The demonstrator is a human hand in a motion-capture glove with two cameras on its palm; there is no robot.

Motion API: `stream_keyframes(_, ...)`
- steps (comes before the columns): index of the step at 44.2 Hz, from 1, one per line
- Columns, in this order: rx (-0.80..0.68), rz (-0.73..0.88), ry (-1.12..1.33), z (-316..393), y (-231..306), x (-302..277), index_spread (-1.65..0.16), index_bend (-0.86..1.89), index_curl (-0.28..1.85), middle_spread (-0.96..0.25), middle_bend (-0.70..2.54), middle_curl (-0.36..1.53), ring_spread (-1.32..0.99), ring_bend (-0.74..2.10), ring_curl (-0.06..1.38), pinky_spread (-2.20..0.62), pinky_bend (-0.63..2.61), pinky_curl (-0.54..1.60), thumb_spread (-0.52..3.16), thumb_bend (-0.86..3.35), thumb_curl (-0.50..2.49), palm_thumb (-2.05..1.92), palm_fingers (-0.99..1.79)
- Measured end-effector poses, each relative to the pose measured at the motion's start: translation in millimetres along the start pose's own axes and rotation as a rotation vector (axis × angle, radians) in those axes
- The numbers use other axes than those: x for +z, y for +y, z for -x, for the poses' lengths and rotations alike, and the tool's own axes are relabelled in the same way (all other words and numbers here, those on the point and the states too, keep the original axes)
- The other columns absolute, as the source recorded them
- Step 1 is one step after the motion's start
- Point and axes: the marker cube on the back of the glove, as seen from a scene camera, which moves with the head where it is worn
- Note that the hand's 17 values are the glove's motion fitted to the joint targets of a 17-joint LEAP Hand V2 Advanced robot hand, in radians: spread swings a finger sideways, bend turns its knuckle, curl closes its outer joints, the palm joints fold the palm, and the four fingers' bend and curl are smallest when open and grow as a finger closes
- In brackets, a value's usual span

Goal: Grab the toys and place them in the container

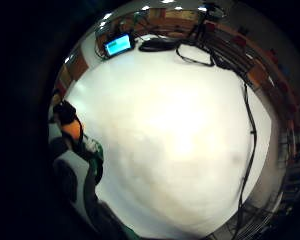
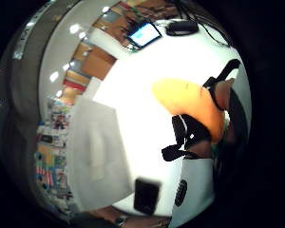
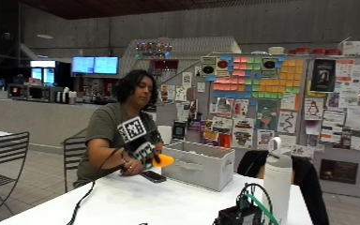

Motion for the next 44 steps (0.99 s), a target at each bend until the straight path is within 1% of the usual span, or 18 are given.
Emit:
stream_keyframes(3, -0.232, -0.035, -0.057, 9.9, 18.1, -44.4, -0.33, 0.38, 0.57, -0.27, 1.52, 0.96, -0.40, 1.78, 0.80, -0.59, 1.46, 0.90, 1.26, 0.18, 0.42, 0.56, 1.00)
stream_keyframes(4, -0.283, -0.051, -0.081, 15.8, 24.4, -59.0, -0.32, 0.39, 0.58, -0.27, 1.52, 0.96, -0.40, 1.78, 0.81, -0.59, 1.45, 0.91, 1.26, 0.17, 0.42, 0.55, 1.00)
stream_keyframes(10, -0.475, -0.118, -0.226, 59.9, 51.2, -126.2, -0.31, 0.39, 0.59, -0.26, 1.53, 0.96, -0.40, 1.78, 0.82, -0.60, 1.43, 0.95, 1.26, 0.16, 0.43, 0.57, 0.98)
stream_keyframes(14, -0.572, -0.105, -0.330, 93.8, 62.2, -157.4, -0.30, 0.39, 0.59, -0.25, 1.54, 0.96, -0.40, 1.78, 0.83, -0.61, 1.41, 0.97, 1.25, 0.14, 0.44, 0.58, 0.99)
stream_keyframes(21, -0.654, -0.064, -0.463, 146.4, 60.5, -179.9, -0.29, 0.39, 0.61, -0.24, 1.55, 0.96, -0.40, 1.77, 0.84, -0.63, 1.39, 1.01, 1.22, 0.12, 0.45, 0.59, 0.98)
stream_keyframes(26, -0.651, -0.058, -0.478, 177.8, 49.0, -178.4, -0.28, 0.39, 0.61, -0.23, 1.56, 0.96, -0.40, 1.77, 0.85, -0.64, 1.38, 1.04, 1.22, 0.10, 0.46, 0.59, 0.98)
stream_keyframes(30, -0.639, -0.022, -0.493, 198.5, 47.0, -172.3, -0.28, 0.38, 0.62, -0.22, 1.57, 0.95, -0.40, 1.77, 0.86, -0.64, 1.37, 1.06, 1.22, 0.08, 0.47, 0.59, 0.98)
stream_keyframes(34, -0.639, 0.021, -0.502, 211.1, 48.9, -163.8, -0.28, 0.37, 0.62, -0.22, 1.56, 0.95, -0.40, 1.78, 0.86, -0.65, 1.36, 1.08, 1.22, 0.06, 0.47, 0.57, 0.97)
stream_keyframes(40, -0.684, 0.134, -0.516, 218.6, 54.7, -149.0, -0.29, 0.34, 0.62, -0.22, 1.56, 0.94, -0.40, 1.78, 0.87, -0.66, 1.36, 1.10, 1.23, 0.01, 0.46, 0.52, 0.96)
stream_keyframes(44, -0.692, 0.143, -0.517, 216.9, 59.0, -141.7, -0.28, 0.23, 0.60, -0.22, 1.57, 0.94, -0.39, 1.79, 0.87, -0.66, 1.38, 1.12, 1.20, -0.09, 0.39, 0.28, 0.89)
